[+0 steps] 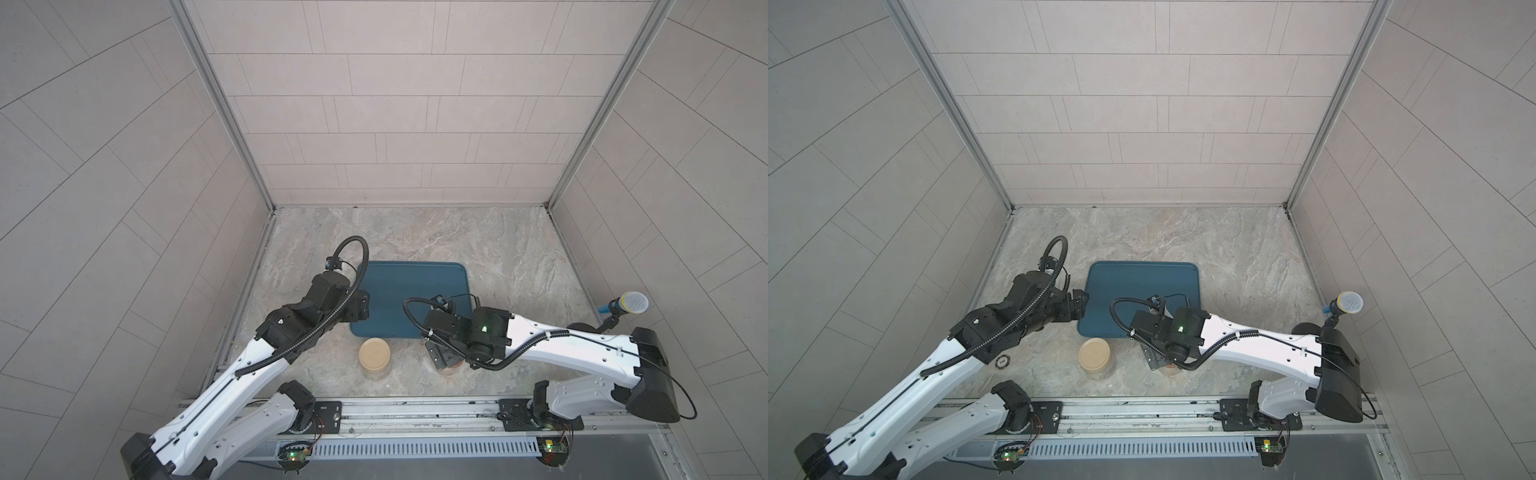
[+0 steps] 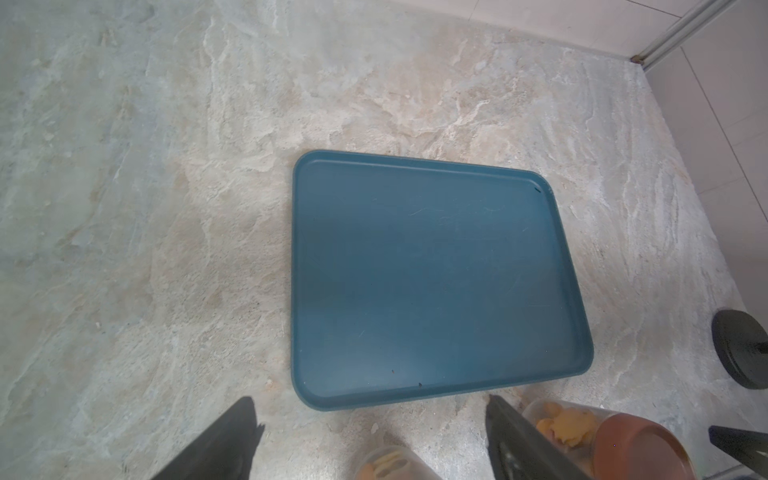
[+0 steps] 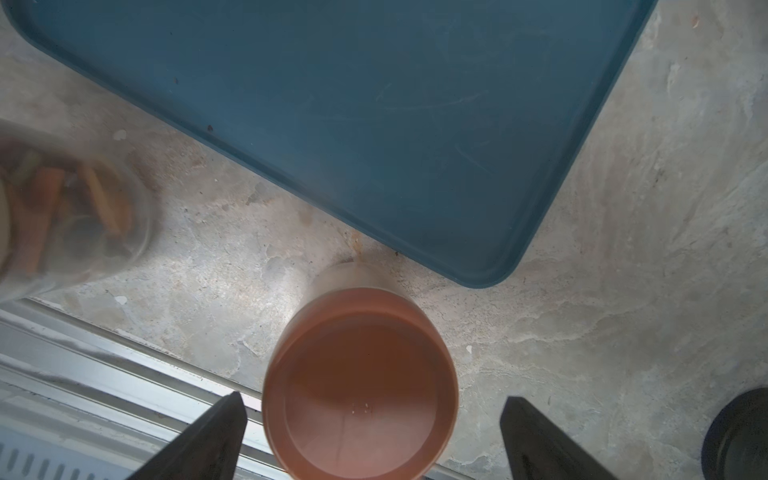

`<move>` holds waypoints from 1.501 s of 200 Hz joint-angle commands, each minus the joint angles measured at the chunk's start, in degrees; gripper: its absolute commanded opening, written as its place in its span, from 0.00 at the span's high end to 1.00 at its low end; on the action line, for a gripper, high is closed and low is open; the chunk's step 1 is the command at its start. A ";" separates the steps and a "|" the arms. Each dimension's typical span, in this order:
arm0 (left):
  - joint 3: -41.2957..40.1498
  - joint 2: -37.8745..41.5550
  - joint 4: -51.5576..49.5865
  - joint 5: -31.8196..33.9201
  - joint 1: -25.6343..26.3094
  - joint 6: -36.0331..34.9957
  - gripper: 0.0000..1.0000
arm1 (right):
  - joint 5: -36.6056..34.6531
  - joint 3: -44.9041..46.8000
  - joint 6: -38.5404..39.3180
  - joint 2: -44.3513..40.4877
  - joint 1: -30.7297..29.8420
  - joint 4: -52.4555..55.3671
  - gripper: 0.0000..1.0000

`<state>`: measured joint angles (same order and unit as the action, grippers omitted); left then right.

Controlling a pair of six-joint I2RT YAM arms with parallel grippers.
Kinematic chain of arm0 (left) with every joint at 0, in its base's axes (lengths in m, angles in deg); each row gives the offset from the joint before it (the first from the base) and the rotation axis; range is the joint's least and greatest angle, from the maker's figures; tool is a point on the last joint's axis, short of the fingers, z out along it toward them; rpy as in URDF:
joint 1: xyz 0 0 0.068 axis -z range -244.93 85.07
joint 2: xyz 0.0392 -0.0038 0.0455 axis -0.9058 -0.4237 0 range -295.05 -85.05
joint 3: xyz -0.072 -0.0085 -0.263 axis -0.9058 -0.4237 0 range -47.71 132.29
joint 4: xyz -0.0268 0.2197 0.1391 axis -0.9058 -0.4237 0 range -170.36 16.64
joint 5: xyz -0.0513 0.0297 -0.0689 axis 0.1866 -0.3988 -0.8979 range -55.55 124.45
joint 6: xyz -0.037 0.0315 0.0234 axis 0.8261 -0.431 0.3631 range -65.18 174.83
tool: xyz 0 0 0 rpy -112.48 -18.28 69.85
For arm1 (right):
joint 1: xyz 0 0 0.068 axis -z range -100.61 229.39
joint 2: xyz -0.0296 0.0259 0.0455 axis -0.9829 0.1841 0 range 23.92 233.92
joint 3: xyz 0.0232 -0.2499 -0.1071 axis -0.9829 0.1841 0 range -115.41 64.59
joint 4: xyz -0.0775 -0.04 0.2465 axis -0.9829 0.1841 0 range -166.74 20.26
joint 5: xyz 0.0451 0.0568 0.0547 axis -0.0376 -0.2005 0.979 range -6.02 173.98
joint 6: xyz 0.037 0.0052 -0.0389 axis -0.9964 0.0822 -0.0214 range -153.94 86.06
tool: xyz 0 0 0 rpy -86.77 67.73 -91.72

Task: Pour the cookies out of the jar
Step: Pick up the jar from the center of the board.

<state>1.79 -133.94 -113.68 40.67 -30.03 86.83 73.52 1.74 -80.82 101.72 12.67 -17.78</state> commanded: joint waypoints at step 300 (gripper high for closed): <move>-1.48 -0.48 9.59 -10.78 -8.55 2.71 0.01 | -2.69 -2.80 -5.02 -11.23 3.00 3.98 1.00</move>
<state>-2.67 -133.06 -109.63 33.45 -37.92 90.81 75.88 7.33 -86.39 96.15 13.35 -19.53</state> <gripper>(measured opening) 0.973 0.884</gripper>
